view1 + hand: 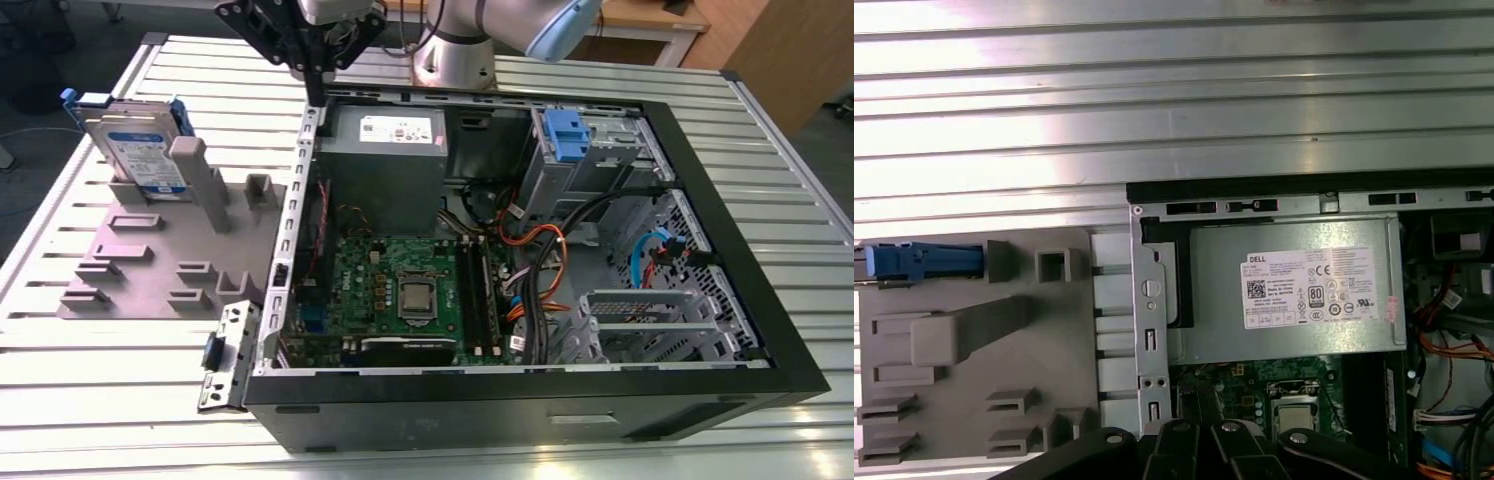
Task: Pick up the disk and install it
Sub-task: 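Reach for the disk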
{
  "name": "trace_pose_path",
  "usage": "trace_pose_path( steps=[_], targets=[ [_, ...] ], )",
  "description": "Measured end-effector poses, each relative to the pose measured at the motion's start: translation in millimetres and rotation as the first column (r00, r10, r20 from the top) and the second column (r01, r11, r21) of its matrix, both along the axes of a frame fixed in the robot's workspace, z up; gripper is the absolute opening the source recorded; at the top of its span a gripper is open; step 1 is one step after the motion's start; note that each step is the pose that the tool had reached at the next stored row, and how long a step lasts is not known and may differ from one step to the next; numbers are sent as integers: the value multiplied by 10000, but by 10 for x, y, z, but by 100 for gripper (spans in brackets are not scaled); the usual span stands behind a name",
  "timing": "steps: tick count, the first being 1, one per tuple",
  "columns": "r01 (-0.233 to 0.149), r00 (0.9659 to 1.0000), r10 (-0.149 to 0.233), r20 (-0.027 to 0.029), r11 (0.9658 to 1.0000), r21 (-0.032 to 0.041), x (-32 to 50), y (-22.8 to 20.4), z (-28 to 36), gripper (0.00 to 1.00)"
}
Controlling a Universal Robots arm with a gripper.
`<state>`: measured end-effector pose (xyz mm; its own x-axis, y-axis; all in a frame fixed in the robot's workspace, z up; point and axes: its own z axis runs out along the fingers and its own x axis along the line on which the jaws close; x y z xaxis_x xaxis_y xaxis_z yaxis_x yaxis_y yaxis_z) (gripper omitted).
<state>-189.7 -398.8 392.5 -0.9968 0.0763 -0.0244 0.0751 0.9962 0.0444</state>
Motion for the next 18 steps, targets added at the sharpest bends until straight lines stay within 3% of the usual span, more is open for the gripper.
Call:
trace_pose_path(
  steps=[18],
  targets=[
    [-1, 10000, 1, 0, 10000, 0, -56, 0, 0, 11]
  ],
)
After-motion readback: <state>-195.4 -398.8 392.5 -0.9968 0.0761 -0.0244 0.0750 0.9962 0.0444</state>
